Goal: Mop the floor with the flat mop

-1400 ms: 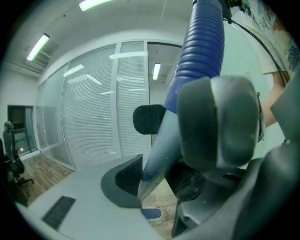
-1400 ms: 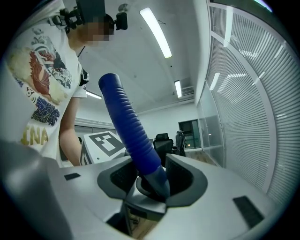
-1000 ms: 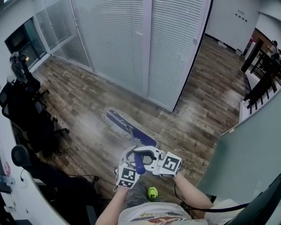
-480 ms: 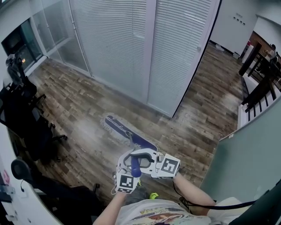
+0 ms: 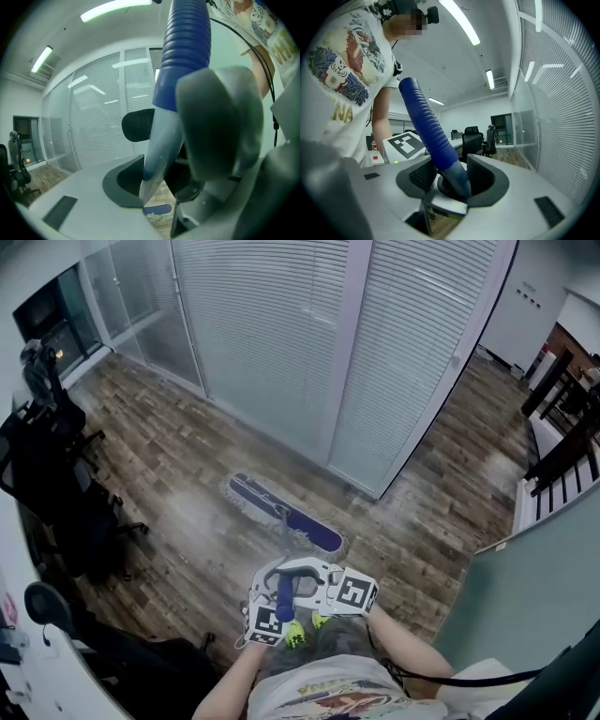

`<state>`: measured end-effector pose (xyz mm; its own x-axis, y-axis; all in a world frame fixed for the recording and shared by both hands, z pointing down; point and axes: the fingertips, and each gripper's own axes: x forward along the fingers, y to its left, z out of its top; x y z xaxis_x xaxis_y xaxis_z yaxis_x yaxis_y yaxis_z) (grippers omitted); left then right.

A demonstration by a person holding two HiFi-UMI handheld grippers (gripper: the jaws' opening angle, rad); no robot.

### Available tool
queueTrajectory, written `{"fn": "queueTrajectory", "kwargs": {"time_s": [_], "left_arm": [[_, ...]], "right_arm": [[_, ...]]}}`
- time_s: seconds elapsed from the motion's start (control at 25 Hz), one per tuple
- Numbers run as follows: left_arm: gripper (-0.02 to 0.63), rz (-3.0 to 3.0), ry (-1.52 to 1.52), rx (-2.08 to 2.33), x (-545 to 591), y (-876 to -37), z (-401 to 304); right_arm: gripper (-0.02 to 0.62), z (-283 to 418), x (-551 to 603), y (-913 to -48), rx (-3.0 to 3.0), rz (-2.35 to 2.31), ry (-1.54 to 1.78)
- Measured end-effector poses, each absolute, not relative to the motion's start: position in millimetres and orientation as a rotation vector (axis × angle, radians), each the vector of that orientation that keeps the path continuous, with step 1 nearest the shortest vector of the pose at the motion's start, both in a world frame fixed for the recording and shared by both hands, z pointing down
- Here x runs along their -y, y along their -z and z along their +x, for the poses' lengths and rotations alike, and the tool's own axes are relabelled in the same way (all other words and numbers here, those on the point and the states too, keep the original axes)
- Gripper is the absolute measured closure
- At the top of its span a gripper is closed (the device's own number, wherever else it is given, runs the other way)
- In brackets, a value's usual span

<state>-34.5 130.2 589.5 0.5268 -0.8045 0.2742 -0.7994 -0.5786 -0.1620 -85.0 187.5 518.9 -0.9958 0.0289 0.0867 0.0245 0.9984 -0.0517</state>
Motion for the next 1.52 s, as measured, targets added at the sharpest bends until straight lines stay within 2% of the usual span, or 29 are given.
{"fn": "queueTrajectory", "kwargs": {"time_s": [0.36, 1.08, 1.52], "left_arm": [[0.512, -2.711, 0.518, -1.483, -27.1, -589.7, -55.2], [0.512, -2.684, 0.583, -1.497, 257.6, -574.6, -37.9], [0.509, -2.684, 0.57, -1.513, 360.3, -581.9, -44.3]], "right_arm": [[0.405, -104.1, -85.7, -519.0, 3.064, -0.063, -0.035], [0.405, -81.5, 198.9, -504.5, 3.15, -0.023, -0.069], [0.405, -85.3, 301.7, -514.0, 3.175, 0.035, -0.054]]}}
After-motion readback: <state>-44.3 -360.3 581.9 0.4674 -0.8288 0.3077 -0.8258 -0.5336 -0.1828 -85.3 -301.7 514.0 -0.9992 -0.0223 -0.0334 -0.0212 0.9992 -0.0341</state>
